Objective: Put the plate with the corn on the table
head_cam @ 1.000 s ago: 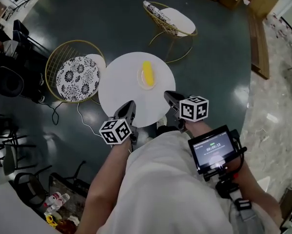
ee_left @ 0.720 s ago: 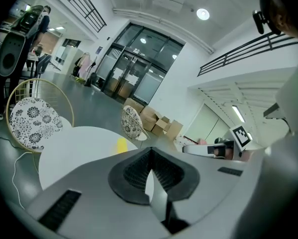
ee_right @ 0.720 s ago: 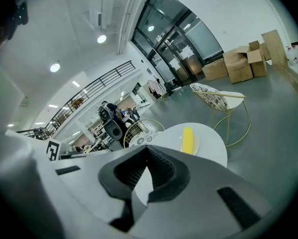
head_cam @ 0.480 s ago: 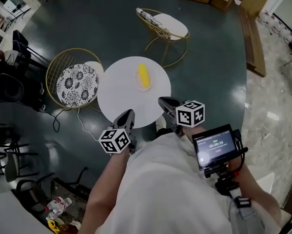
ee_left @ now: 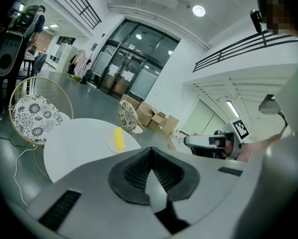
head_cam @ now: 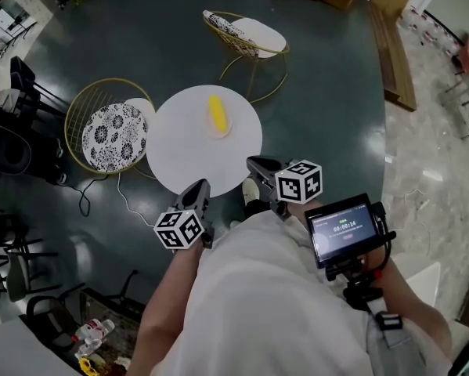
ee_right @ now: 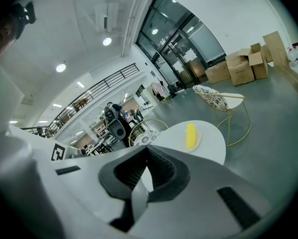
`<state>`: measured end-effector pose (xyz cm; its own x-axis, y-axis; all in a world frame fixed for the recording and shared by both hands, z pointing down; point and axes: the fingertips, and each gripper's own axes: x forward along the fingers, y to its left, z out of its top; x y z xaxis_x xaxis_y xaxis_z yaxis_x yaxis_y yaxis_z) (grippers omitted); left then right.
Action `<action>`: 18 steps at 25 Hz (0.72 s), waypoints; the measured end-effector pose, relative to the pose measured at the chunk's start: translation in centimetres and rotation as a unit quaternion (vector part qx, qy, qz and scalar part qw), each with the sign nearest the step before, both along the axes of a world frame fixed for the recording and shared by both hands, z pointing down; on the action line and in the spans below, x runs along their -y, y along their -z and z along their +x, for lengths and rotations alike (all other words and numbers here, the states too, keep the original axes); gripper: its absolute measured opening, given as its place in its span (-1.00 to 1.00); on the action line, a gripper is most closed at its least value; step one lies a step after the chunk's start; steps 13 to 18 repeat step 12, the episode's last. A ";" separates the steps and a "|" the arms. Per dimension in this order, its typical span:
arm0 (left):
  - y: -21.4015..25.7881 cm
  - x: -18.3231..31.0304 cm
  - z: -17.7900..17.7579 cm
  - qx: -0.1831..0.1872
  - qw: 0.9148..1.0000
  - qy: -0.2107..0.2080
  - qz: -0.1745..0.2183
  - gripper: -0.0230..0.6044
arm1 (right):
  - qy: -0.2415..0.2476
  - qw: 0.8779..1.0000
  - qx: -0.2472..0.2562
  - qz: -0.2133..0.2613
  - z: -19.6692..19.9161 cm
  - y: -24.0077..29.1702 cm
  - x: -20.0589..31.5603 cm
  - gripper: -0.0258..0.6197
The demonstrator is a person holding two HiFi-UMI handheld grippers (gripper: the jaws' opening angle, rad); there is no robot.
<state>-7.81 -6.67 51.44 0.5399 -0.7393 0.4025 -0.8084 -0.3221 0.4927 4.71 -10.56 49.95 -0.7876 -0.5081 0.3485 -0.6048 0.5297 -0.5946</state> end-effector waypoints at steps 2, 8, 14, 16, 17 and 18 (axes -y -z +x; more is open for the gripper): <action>-0.2 -0.8 0.4 0.000 1.000 -0.005 -0.002 -0.91 | -0.002 1.000 0.000 -0.001 0.2 0.0 -0.8 -0.90; -0.6 -2.0 1.2 0.003 1.000 -0.022 -0.008 -0.91 | -0.009 1.000 -0.003 -0.006 0.9 -0.3 -1.9 -0.90; -1.0 -2.5 1.3 0.004 0.999 -0.030 -0.012 -0.91 | -0.015 1.000 -0.004 -0.009 1.1 -0.5 -2.4 -0.90; -1.0 -2.5 1.3 0.004 0.999 -0.030 -0.012 -0.91 | -0.015 1.000 -0.004 -0.009 1.1 -0.5 -2.4 -0.90; -1.0 -2.5 1.3 0.004 0.999 -0.030 -0.012 -0.91 | -0.015 1.000 -0.004 -0.009 1.1 -0.5 -2.4 -0.90; -1.0 -2.5 1.3 0.004 0.999 -0.030 -0.012 -0.91 | -0.015 1.000 -0.004 -0.009 1.1 -0.5 -2.4 -0.90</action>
